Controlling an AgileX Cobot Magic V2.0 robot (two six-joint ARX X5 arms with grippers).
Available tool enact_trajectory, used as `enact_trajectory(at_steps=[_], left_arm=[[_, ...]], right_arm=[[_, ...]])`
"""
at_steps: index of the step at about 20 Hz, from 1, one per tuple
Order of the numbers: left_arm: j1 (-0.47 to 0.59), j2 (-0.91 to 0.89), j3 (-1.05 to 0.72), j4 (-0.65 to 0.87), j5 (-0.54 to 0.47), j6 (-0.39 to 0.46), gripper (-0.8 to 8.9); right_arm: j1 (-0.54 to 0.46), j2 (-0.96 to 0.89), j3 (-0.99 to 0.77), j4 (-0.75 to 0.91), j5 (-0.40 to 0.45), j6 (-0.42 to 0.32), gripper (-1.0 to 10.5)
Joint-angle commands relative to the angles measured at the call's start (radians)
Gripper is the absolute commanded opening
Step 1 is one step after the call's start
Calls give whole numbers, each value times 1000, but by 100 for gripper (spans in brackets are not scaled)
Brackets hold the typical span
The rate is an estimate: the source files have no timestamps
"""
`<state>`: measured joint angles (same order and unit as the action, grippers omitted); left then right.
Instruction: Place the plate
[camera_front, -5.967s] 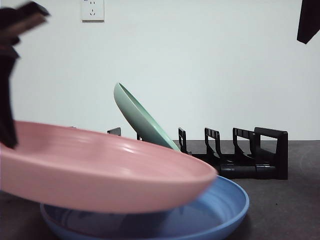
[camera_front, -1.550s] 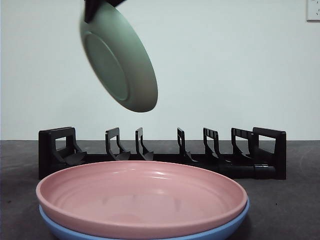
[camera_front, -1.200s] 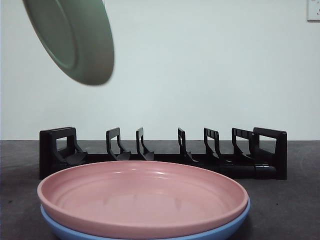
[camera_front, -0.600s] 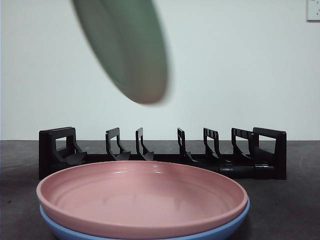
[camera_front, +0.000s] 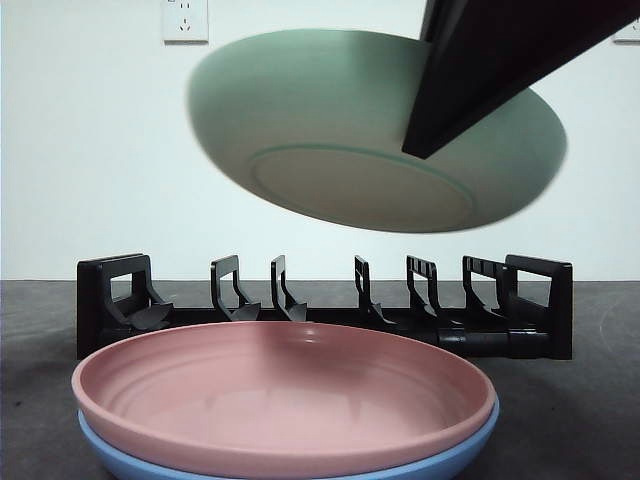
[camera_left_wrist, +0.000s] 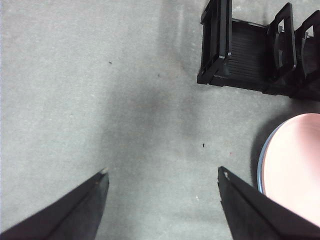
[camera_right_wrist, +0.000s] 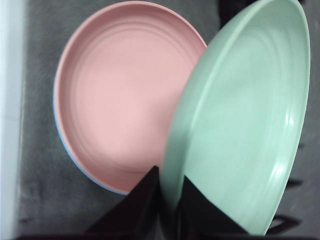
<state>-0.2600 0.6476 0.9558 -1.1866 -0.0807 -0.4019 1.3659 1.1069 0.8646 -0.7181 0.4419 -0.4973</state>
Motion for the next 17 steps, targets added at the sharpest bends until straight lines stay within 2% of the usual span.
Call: enact_trajectory(at_steps=[1,7,17], left_arm=[[-1,5,21,4,-7,-7,344],[-1,5,21,5,-7,-7,344],[-1,5,21,5,-7,9,344]], right_arm=[[16,19,21,27,3,-127,18],[16,148,28,21,-57,-130,19],[13,277,28,-20,-211,-103,19]])
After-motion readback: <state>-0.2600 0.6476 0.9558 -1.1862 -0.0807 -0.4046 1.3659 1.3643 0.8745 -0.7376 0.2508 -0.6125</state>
